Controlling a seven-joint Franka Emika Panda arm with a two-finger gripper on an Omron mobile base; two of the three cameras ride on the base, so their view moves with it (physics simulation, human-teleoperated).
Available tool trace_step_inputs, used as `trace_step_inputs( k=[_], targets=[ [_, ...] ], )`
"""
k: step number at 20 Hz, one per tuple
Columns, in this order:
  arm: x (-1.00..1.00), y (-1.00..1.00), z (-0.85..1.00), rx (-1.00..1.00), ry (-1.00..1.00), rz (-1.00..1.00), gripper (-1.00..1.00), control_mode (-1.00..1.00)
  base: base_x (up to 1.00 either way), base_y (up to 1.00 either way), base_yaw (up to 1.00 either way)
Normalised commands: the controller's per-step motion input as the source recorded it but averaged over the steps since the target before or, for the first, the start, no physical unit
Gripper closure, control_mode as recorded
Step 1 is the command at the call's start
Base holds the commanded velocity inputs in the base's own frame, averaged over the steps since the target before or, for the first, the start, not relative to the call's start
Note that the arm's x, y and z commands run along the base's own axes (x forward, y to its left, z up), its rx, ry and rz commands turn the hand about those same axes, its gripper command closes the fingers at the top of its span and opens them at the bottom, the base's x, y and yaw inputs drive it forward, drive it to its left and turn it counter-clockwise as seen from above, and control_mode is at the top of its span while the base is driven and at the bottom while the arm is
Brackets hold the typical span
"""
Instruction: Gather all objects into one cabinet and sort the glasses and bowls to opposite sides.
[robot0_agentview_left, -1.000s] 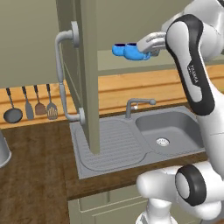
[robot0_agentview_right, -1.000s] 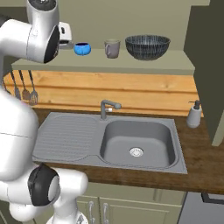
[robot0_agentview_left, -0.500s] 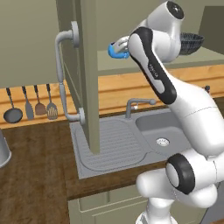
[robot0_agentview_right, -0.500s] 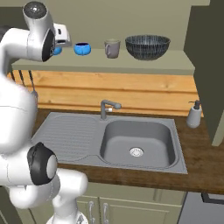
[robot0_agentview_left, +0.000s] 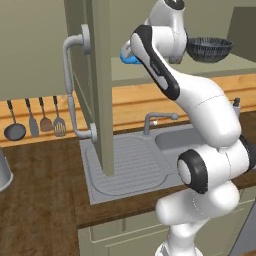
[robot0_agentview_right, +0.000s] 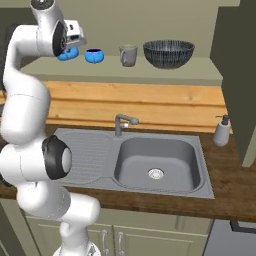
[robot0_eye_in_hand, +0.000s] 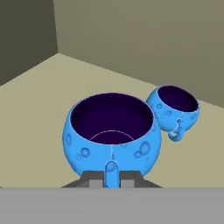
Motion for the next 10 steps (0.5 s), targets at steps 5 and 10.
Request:
trace_step_inputs(
  k=[5,10],
  targets=[
    [0.22,0.04,-0.27,0.07,-0.07,-0.01,1.0,-1.0,0.0,0.0,0.0],
    [0.3,0.07,-0.22,0.03,-0.01,-0.01,1.0,-1.0,0.0,0.0,0.0]
  ],
)
